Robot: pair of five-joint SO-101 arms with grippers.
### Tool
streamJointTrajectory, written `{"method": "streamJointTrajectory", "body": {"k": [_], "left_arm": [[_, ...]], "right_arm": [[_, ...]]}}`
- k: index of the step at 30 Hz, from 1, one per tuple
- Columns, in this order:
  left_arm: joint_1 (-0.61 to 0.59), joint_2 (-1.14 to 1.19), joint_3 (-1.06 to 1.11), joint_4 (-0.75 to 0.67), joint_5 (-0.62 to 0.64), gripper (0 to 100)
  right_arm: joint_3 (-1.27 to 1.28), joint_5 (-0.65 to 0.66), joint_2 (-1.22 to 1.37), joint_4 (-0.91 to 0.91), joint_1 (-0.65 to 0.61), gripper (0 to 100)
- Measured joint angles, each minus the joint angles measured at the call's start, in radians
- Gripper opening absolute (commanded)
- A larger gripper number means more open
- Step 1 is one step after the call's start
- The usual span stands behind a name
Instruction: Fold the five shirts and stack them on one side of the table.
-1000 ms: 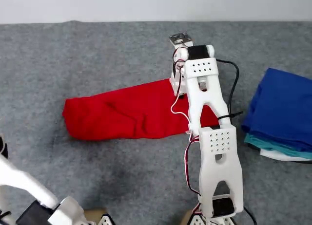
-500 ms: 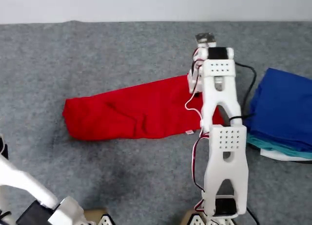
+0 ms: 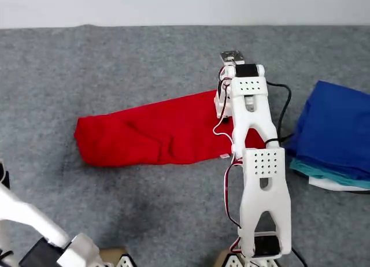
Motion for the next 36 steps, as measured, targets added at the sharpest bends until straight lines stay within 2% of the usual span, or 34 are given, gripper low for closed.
{"method": "streamJointTrajectory", "body": {"k": [4, 5, 7, 9, 14, 27, 32, 36], "left_arm": [[0.000, 0.000, 0.000, 0.000, 0.000, 1], [0.000, 0.000, 0.000, 0.000, 0.000, 1], [0.000, 0.000, 0.000, 0.000, -0.002, 1], [0.000, 0.000, 0.000, 0.000, -0.002, 1], [0.000, 0.000, 0.000, 0.000, -0.002, 1], [0.000, 0.000, 0.000, 0.000, -0.002, 1], [0.000, 0.000, 0.000, 0.002, -0.002, 1], [0.000, 0.000, 0.000, 0.003, -0.002, 1]], "right_arm": [[-0.003, 0.000, 0.000, 0.006, 0.002, 2.7], [-0.008, 0.000, 0.000, 0.008, 0.008, 0.0], [-0.015, 0.000, 0.000, 0.018, 0.014, 3.9], [-0.017, 0.000, 0.000, 0.035, 0.020, 0.6], [-0.041, 0.035, -0.003, 0.092, 0.049, 0.9], [-0.147, 0.342, -0.080, 0.118, 0.218, 0.9], [-0.135, 0.368, -0.166, 0.121, 0.184, 0.9], [-0.017, 0.379, -0.288, 0.121, 0.072, 0.9]]}}
